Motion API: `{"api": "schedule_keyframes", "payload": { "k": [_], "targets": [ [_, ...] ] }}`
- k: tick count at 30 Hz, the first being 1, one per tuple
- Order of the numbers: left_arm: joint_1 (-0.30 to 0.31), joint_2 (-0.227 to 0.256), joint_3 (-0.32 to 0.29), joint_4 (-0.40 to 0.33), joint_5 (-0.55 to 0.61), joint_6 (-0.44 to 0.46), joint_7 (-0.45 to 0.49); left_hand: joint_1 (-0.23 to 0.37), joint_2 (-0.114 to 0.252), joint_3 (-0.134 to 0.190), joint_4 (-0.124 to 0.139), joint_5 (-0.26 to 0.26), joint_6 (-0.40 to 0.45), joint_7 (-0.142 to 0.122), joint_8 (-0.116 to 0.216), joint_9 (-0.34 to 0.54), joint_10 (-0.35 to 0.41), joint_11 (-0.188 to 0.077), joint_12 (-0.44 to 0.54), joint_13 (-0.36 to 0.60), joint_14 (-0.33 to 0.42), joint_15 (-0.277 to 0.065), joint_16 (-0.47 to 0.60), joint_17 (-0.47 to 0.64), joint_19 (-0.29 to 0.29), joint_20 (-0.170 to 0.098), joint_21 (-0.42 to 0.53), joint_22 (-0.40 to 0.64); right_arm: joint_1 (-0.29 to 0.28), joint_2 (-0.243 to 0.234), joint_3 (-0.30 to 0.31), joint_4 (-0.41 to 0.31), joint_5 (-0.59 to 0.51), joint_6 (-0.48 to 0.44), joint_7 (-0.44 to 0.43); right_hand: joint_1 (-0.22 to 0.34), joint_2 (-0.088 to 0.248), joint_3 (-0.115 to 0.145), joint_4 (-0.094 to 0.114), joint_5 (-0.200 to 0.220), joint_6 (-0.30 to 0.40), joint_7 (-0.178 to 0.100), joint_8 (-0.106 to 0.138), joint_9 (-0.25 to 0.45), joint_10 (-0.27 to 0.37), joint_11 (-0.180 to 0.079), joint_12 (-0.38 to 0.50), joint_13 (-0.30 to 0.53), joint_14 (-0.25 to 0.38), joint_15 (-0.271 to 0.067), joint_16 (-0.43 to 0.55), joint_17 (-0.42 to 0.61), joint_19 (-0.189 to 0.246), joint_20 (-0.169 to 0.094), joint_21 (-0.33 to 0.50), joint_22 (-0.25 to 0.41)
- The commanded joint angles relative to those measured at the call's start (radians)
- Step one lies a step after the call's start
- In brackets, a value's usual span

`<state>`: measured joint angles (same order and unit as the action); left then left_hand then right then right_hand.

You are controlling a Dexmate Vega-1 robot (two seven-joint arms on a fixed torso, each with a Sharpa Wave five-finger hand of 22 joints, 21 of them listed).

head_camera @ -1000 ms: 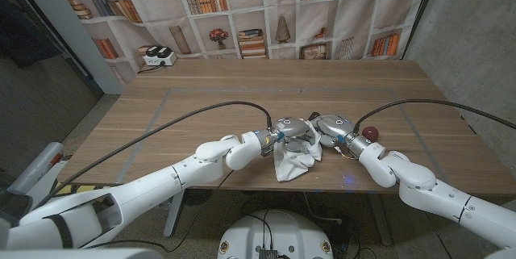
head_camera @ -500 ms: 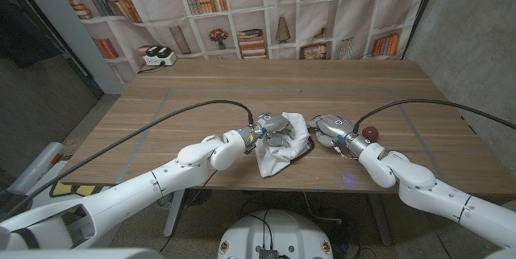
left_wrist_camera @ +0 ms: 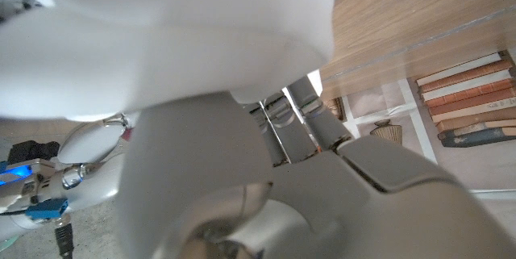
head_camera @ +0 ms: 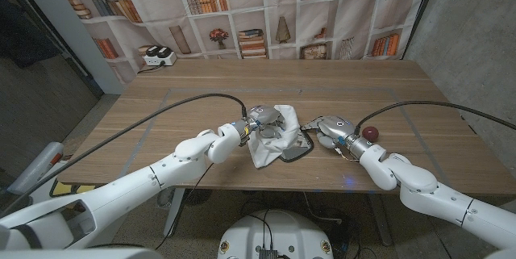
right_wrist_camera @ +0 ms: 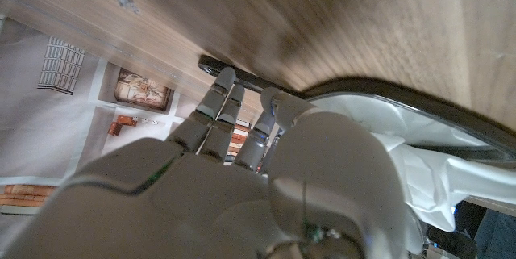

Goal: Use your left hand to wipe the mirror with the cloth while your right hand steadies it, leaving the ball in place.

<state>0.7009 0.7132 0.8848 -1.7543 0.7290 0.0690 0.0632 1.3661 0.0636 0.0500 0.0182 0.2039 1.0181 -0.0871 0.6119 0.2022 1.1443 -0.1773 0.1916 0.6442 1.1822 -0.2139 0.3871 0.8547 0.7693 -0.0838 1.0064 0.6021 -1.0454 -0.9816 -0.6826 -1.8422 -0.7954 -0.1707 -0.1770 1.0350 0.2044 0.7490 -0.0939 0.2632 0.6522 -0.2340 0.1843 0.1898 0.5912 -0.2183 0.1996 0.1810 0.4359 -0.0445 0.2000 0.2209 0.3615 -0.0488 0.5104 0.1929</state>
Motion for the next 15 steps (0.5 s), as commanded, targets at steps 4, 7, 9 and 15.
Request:
{"api": "schedule_keyframes", "payload": {
  "k": [4,7,9,15],
  "targets": [
    [-0.101,-0.086,0.064,0.113,0.029,-0.122,0.027,0.011,0.005,0.002,0.008,0.003,0.009,0.001,0.005,0.008,0.032,-0.031,0.006,0.003,0.009,-0.002,-0.001,0.004,0.003,-0.107,0.009,-0.006,-0.009,-0.013,0.007,-0.014,0.003,0.002,-0.015,0.002,-0.004,0.001,-0.004,0.005,0.019,0.013,0.005,0.005,0.001,0.005,0.007,0.002,0.006,-0.163,0.006,0.003,0.001,-0.154,0.007,0.004],
    [-0.101,-0.085,0.072,0.109,0.033,-0.146,0.037,0.012,0.004,0.002,0.009,0.003,0.011,0.0,0.005,0.007,0.033,-0.031,0.006,0.003,0.007,-0.002,-0.002,0.004,0.002,-0.108,0.01,-0.009,-0.006,0.002,0.005,-0.01,0.002,-0.009,-0.014,0.002,-0.004,0.002,-0.004,0.005,0.018,0.013,0.005,0.005,0.0,0.005,0.007,0.002,0.005,-0.163,0.005,0.003,0.001,-0.154,0.008,0.004],
    [-0.097,-0.08,0.074,0.102,0.024,-0.162,0.037,0.012,0.004,0.001,0.009,0.003,0.012,0.001,0.006,0.007,0.034,-0.031,0.006,0.001,0.007,-0.002,-0.002,0.004,0.002,-0.108,0.011,-0.01,-0.002,0.01,-0.001,-0.008,-0.006,-0.012,-0.012,0.002,-0.004,0.001,-0.004,0.005,0.018,0.013,0.005,0.005,0.0,0.005,0.007,0.002,0.005,-0.163,0.005,0.003,0.001,-0.154,0.008,0.004],
    [-0.074,-0.042,0.069,0.062,0.005,-0.198,0.036,0.012,0.004,0.001,0.011,0.003,0.011,0.0,0.005,0.007,0.035,-0.031,0.005,0.0,0.009,-0.002,-0.003,0.005,-0.001,-0.108,0.015,-0.017,0.008,0.029,-0.013,-0.004,-0.019,-0.029,-0.003,0.002,-0.004,0.002,-0.004,0.006,0.019,0.013,0.005,0.005,0.0,0.005,0.007,0.002,0.005,-0.164,0.005,0.003,0.001,-0.154,0.01,0.004]
  ]
}}
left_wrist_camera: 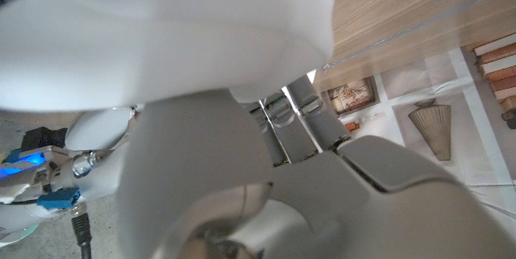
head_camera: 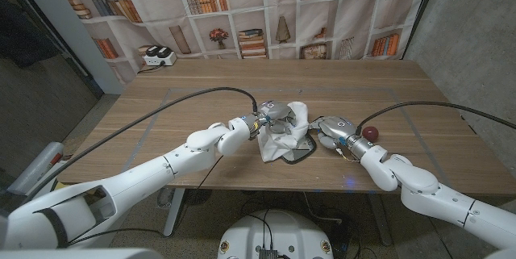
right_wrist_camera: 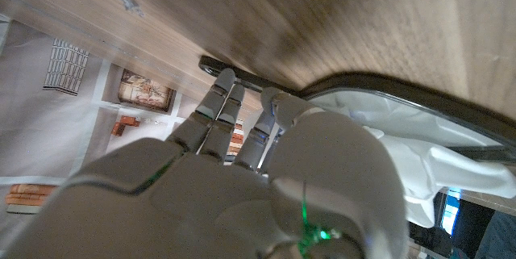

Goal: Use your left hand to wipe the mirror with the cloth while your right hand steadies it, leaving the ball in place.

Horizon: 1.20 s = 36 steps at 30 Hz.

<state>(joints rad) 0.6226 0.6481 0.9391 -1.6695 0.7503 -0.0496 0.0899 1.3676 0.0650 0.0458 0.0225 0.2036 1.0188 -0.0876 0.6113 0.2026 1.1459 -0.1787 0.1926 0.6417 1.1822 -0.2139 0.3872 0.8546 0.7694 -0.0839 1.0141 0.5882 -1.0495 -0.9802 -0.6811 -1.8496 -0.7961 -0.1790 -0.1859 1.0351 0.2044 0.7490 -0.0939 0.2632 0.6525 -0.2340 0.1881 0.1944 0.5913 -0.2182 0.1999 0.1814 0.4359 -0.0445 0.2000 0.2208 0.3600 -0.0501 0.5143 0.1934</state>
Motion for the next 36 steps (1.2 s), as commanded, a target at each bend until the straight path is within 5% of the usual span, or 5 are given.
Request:
{"api": "schedule_keyframes", "payload": {
  "k": [1,11,36],
  "targets": [
    [0.008,0.031,0.013,-0.03,-0.019,-0.082,0.006,0.01,0.002,0.005,0.007,0.004,0.011,0.001,0.006,0.006,0.034,-0.03,0.005,0.003,0.009,-0.002,-0.003,0.005,-0.001,-0.108,0.008,-0.004,0.013,0.03,-0.015,0.003,-0.02,-0.023,0.006,0.002,-0.004,0.002,-0.004,0.006,0.019,0.013,0.002,0.0,0.0,0.005,0.006,0.001,0.005,-0.164,0.005,0.003,0.002,-0.153,0.006,0.003],
    [0.037,0.094,-0.018,-0.074,-0.006,-0.058,0.006,0.012,0.002,0.004,0.009,0.004,0.01,0.001,0.006,0.006,0.031,-0.028,0.005,0.005,0.009,-0.002,-0.005,0.006,-0.006,-0.108,0.012,-0.012,0.022,0.056,-0.023,0.008,-0.034,-0.054,-0.01,0.002,-0.005,0.002,-0.003,0.006,0.019,0.013,0.001,0.0,0.001,0.005,0.007,0.001,0.006,-0.164,0.006,0.004,0.001,-0.153,0.008,0.003],
    [0.045,0.09,-0.031,-0.063,0.001,-0.049,0.047,0.015,0.002,0.002,0.015,0.004,0.012,0.001,0.007,0.007,0.032,-0.029,0.004,0.004,0.01,-0.002,-0.009,0.008,-0.009,-0.109,0.03,-0.037,0.045,0.065,-0.035,0.007,-0.047,-0.065,-0.001,0.0,-0.005,0.001,-0.002,0.007,0.019,0.013,0.001,0.0,0.0,0.006,0.007,0.001,0.006,-0.161,0.006,0.005,-0.002,-0.151,0.013,0.003]
  ]
}}
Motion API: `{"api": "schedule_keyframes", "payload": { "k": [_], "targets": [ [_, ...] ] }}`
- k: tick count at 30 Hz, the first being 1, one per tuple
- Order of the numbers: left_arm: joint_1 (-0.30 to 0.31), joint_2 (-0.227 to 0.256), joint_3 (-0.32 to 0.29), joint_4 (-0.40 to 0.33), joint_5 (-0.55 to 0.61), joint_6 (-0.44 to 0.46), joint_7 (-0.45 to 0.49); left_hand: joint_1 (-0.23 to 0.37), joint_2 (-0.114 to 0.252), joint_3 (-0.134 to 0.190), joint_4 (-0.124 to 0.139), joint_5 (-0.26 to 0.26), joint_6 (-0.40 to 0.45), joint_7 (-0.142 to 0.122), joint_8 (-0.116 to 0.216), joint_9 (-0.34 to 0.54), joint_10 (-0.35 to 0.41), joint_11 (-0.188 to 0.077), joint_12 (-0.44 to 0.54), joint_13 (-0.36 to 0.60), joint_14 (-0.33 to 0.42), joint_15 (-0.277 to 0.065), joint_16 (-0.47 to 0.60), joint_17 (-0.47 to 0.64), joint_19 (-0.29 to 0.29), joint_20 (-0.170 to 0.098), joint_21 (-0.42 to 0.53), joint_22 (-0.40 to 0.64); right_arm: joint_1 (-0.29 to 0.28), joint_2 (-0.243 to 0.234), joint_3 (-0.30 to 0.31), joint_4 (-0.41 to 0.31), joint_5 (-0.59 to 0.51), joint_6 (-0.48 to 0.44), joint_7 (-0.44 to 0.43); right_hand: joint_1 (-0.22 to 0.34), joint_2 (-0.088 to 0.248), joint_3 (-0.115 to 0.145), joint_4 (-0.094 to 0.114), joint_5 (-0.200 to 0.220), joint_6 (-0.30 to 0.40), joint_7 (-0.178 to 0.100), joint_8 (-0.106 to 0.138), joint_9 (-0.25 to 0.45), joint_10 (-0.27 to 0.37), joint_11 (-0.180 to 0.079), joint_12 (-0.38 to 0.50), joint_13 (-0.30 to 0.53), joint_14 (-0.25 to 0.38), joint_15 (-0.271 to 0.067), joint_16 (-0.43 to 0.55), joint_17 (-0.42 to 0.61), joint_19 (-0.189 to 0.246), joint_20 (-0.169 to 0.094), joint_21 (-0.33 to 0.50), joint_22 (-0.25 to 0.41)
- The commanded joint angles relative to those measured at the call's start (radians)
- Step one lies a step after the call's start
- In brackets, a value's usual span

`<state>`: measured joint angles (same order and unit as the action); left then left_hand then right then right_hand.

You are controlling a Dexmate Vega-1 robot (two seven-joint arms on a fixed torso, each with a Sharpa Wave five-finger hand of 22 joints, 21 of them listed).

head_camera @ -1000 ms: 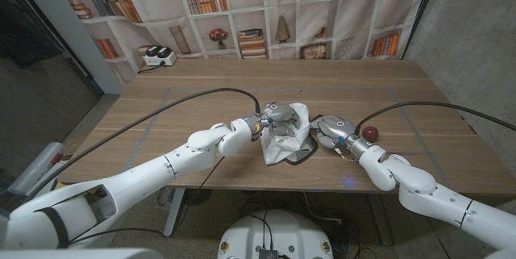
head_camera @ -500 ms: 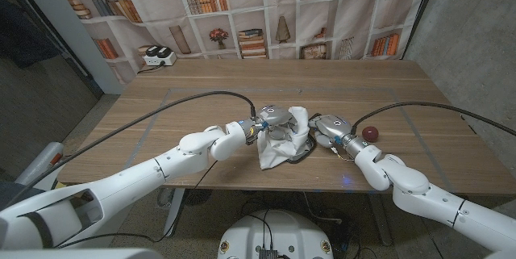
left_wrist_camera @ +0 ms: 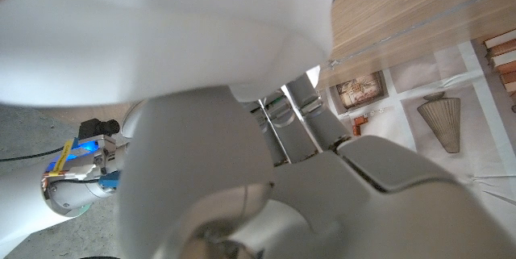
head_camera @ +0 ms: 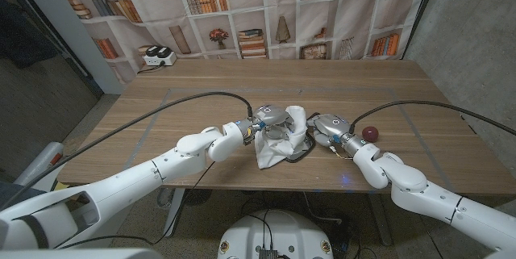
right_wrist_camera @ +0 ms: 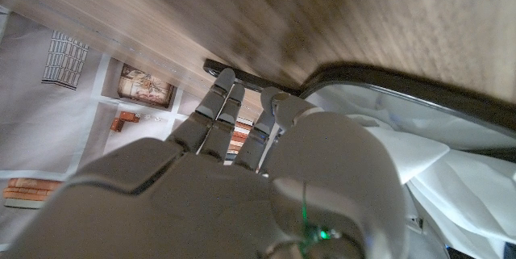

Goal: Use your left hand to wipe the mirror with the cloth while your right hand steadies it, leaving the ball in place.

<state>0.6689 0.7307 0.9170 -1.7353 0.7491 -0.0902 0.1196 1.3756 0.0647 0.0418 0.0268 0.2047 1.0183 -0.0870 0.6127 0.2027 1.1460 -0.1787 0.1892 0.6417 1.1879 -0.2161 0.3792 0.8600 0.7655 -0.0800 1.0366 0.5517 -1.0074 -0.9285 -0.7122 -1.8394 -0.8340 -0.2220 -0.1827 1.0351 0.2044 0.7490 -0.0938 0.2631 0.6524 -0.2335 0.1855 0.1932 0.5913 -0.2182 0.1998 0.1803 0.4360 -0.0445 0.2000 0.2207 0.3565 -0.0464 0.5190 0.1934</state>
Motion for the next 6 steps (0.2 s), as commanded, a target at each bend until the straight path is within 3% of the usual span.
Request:
{"api": "schedule_keyframes", "payload": {
  "k": [1,6],
  "targets": [
    [-0.003,0.007,-0.009,0.006,0.0,-0.012,0.019,0.007,0.002,0.006,0.011,0.003,0.012,0.0,0.005,0.006,0.033,-0.03,0.008,0.003,0.004,0.001,-0.002,0.003,-0.006,-0.114,0.008,-0.001,0.004,0.014,-0.003,-0.003,-0.009,-0.023,-0.006,0.0,-0.005,0.001,-0.002,0.007,0.019,0.013,0.004,0.002,0.0,0.006,0.007,0.002,0.006,-0.161,0.006,0.005,0.001,-0.155,0.008,0.003],
    [-0.01,0.009,-0.007,0.018,-0.004,-0.027,0.015,0.008,0.002,0.006,0.013,0.003,0.011,-0.003,0.006,0.007,0.032,-0.029,0.008,0.003,0.004,0.001,-0.003,0.003,-0.006,-0.113,0.012,-0.005,0.011,0.021,-0.007,0.001,-0.013,-0.03,-0.006,0.0,-0.004,0.001,-0.002,0.007,0.019,0.013,0.004,0.002,0.0,0.006,0.006,0.002,0.005,-0.162,0.006,0.006,0.001,-0.154,0.009,0.003]
  ]
}}
